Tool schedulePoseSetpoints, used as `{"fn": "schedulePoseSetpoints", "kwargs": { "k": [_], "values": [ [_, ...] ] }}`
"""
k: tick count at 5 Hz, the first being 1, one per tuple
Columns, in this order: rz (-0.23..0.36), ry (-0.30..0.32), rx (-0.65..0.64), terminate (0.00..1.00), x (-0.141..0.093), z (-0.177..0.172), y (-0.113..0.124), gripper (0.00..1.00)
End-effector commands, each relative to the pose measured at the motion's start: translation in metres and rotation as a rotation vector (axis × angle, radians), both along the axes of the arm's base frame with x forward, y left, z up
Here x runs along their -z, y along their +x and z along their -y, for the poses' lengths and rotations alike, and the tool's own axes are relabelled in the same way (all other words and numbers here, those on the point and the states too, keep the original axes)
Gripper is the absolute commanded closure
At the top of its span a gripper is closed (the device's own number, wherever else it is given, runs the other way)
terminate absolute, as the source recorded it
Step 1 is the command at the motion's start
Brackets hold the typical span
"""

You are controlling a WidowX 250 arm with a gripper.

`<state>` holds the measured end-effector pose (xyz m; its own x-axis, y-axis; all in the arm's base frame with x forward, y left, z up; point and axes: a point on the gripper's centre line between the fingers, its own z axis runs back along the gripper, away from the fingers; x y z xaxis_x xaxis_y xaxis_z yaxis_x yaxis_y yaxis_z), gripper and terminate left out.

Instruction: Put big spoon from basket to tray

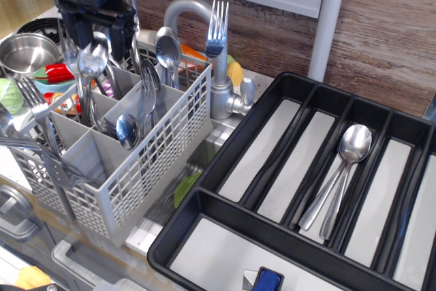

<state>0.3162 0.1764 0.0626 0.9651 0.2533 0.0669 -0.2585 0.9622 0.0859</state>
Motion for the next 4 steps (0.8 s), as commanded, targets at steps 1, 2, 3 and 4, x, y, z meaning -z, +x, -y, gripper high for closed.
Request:
{"fn": "schedulePoseSetpoints", "kwargs": {
  "k": [1, 2, 3, 4],
  "values": [
    [0.047, 0.06, -0.33, 0.0, -0.026, 0.002, 0.025, 0.0],
    [0.071, 0.066, -0.511, 0.0, -0.023, 0.001, 0.028, 0.0],
    [0.127, 0.099, -0.653, 0.0, -0.014, -0.002, 0.028, 0.0],
    [0.142, 0.131, -0.713, 0.0, -0.007, -0.008, 0.025, 0.0]
  ]
}}
